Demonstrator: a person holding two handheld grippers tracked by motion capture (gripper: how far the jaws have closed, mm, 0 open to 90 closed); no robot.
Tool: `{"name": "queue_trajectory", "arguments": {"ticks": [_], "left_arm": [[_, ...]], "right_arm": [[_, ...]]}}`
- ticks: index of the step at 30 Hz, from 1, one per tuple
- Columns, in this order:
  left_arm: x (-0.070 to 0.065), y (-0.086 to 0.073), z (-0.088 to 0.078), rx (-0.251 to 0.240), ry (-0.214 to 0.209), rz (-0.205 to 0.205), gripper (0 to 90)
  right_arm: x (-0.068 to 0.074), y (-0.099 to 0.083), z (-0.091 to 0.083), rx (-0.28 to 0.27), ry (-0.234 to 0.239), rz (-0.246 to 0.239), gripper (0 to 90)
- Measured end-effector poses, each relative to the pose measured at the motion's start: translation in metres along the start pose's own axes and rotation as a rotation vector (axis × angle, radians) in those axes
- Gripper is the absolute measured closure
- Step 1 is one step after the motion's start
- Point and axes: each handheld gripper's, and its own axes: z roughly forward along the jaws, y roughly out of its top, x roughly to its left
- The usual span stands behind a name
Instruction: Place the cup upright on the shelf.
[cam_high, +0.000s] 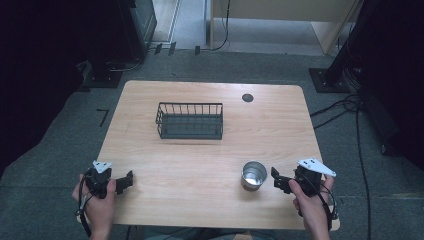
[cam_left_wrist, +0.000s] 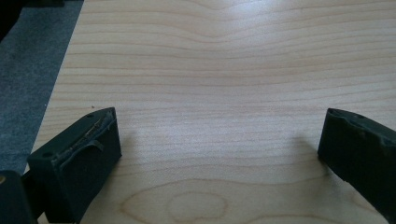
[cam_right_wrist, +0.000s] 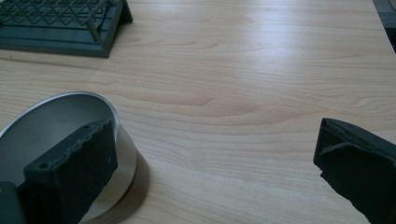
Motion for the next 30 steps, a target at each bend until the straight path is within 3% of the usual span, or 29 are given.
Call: {"name": "queue_trajectory", "arguments": {"ticks": [16,21,24,30], "left_arm": [[-0.001,0.001,0.001,-0.001,0.003,-0.007,0.0],[-0.001,0.001,0.001,-0.001,0.004,-0.008,0.0],[-0.001,0.001,0.001,-0.001,0.004,-0.008,0.0],[-0.002,0.001,0.001,-0.002,0.005,-0.010,0.0]], "right_arm": [[0.048,0.014,0.003,0.009,0.108,-0.042,0.0],[0.061,0.011,0.007,0.018,0.108,-0.058,0.0],[0.065,0.009,0.009,0.022,0.083,-0.039,0.0],[0.070,0.004,0.013,0.028,0.099,-0.023,0.0]]}}
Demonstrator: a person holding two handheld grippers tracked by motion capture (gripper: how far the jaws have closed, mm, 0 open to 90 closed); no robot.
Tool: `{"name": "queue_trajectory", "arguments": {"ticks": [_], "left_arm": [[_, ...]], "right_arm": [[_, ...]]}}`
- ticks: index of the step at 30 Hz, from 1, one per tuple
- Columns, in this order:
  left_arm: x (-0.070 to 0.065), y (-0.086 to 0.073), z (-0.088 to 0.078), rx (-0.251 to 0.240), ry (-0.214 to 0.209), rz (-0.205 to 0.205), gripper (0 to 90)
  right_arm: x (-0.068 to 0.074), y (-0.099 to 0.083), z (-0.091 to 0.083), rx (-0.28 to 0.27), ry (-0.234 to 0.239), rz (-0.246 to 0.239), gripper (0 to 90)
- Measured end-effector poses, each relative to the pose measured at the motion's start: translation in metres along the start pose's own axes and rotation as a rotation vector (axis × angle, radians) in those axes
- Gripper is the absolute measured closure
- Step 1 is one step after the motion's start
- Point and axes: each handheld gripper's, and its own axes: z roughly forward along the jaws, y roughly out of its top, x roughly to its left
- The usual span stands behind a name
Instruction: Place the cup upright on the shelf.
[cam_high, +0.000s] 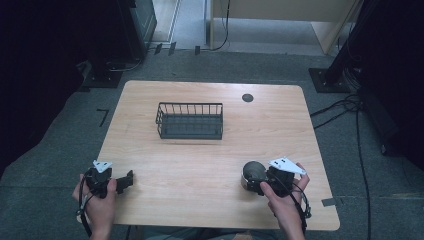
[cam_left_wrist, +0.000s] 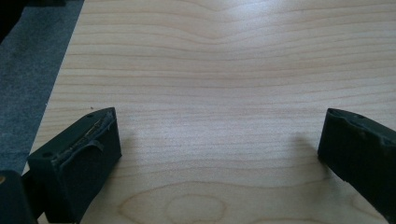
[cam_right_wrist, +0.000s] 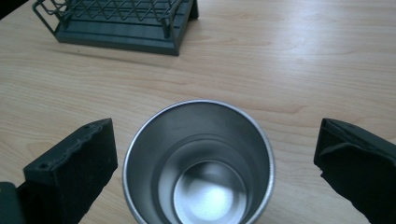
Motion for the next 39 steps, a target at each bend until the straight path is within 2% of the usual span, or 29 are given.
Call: {"name": "queue_trajectory", "arguments": {"ticks": [3,9,17,20,23,25,27,33,36,39], "left_arm": [[0.000,0.000,0.000,0.000,0.000,-0.001,0.0],[0.000,0.000,0.000,0.000,0.000,0.000,0.0],[0.000,0.000,0.000,0.000,0.000,0.000,0.0],[0.000,0.000,0.000,0.000,0.000,-0.001,0.0],[0.000,0.000,0.000,0.000,0.000,0.000,0.0],[0.000,0.000,0.000,0.000,0.000,0.000,0.0],[0.000,0.000,0.000,0.000,0.000,0.000,0.0],[0.000,0.000,0.000,0.000,0.000,0.000,0.0],[0.000,0.000,0.000,0.000,0.000,-0.001,0.0],[0.000,0.000,0.000,0.000,0.000,-0.001,0.0]], "right_arm": [[0.004,-0.005,0.004,0.008,0.015,-0.007,0.0],[0.007,-0.012,0.015,0.038,0.011,-0.008,0.0],[0.008,-0.024,0.037,0.113,-0.014,0.000,0.0],[0.010,-0.026,0.041,0.126,-0.036,-0.017,0.4],[0.008,-0.026,0.040,0.121,-0.058,-0.005,4.7],[0.008,-0.028,0.039,0.111,-0.061,-0.016,13.5],[0.008,-0.028,0.037,0.104,-0.066,-0.014,16.3],[0.004,-0.027,0.035,0.092,-0.073,0.009,16.9],[0.002,-0.023,0.033,0.083,-0.060,0.017,17.0],[0.003,-0.018,0.030,0.075,-0.053,0.005,17.0]]}}
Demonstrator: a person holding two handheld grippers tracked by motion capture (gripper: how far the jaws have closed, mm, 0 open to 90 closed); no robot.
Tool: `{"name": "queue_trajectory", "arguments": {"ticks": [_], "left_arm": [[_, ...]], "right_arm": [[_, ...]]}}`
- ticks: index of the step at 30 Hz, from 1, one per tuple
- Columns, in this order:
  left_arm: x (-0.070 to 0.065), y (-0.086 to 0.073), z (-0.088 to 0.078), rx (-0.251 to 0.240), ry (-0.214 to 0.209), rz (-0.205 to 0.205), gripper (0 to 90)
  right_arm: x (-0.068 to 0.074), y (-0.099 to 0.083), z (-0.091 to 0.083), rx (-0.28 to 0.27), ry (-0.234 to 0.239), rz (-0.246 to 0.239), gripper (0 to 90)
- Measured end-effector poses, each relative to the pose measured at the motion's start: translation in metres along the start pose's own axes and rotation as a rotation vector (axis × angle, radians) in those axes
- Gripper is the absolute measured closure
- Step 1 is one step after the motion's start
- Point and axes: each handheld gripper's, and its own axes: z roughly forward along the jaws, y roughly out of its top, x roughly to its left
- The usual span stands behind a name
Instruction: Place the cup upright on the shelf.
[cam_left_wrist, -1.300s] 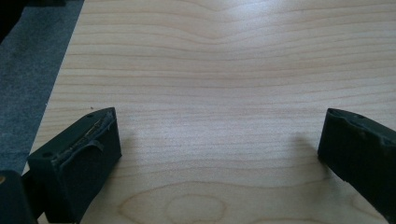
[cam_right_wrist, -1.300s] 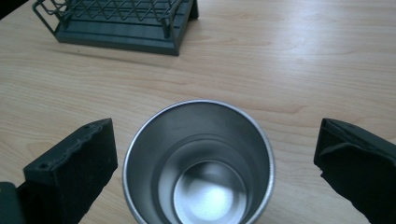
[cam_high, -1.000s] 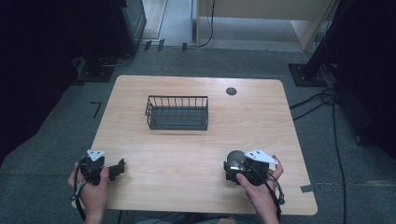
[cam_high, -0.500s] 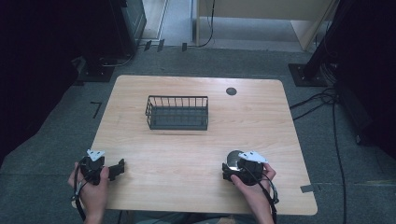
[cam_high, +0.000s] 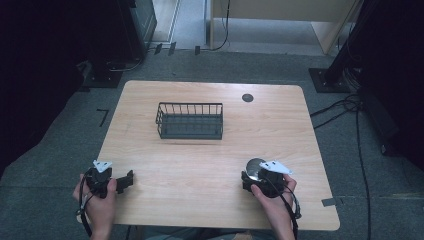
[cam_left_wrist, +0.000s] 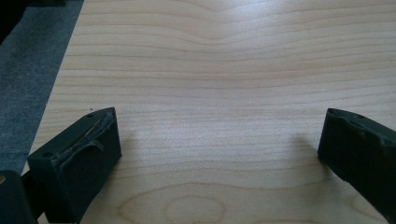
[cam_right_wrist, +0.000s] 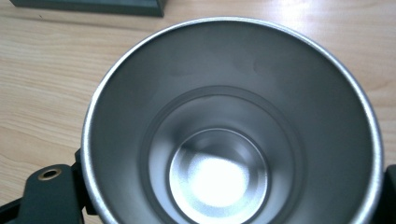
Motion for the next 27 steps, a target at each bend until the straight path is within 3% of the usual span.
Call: {"name": "queue_trajectory", "arguments": {"ticks": [12,21,27], "left_arm": [[0.000,0.000,0.000,0.000,0.000,0.000,0.0],[0.000,0.000,0.000,0.000,0.000,0.000,0.0],[0.000,0.000,0.000,-0.001,0.000,0.000,0.0]], "right_arm": [[0.019,0.038,-0.004,-0.029,0.065,-0.069,17.1],[0.043,0.073,0.005,-0.027,0.115,-0.127,17.1],[0.053,0.095,0.013,-0.027,0.143,-0.133,17.2]]}}
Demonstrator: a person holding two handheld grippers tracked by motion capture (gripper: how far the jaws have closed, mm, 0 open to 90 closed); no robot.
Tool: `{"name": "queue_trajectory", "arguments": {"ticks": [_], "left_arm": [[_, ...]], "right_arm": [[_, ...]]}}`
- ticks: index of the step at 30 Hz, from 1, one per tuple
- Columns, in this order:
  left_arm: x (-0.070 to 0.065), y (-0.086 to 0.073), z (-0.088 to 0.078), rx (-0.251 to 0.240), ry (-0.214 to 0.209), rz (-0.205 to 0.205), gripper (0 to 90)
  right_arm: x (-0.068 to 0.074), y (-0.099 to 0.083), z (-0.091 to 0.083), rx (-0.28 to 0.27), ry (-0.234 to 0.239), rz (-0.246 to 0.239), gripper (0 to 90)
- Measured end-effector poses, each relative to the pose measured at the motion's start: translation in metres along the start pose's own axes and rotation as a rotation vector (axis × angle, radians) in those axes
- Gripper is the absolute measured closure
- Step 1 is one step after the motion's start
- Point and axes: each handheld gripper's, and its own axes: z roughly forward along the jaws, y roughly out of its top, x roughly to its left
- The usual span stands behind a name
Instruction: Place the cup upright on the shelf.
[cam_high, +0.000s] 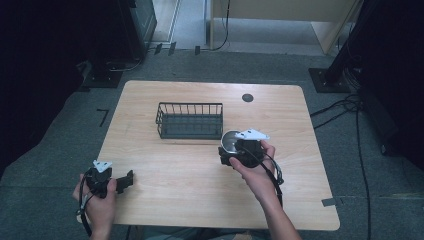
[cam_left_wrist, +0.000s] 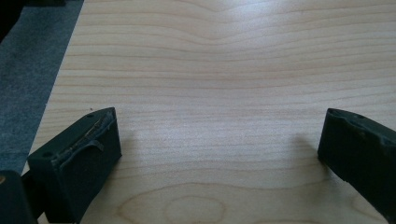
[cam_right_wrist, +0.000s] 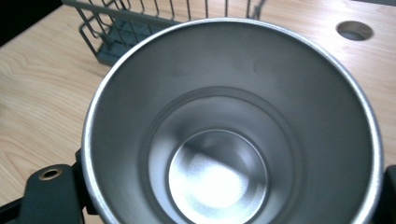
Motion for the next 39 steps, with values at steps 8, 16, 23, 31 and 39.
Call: {"name": "queue_trajectory", "arguments": {"ticks": [8,16,23,31,39], "left_arm": [[0.000,0.000,0.000,0.000,0.000,-0.001,0.0],[0.000,0.000,0.000,0.000,0.000,-0.001,0.0],[0.000,0.000,0.000,-0.001,-0.001,-0.003,0.0],[0.000,0.000,0.000,-0.001,0.000,-0.003,0.0],[0.000,0.000,0.000,0.000,-0.001,-0.001,0.0]], "right_arm": [[0.012,0.029,0.022,0.002,0.041,-0.016,17.2],[0.016,0.051,0.033,-0.004,0.047,-0.030,17.2],[0.013,0.068,0.041,-0.005,0.038,-0.030,17.2],[0.012,0.085,0.052,-0.008,0.023,-0.029,17.2],[0.012,0.106,0.068,-0.030,-0.006,-0.027,17.2]]}}
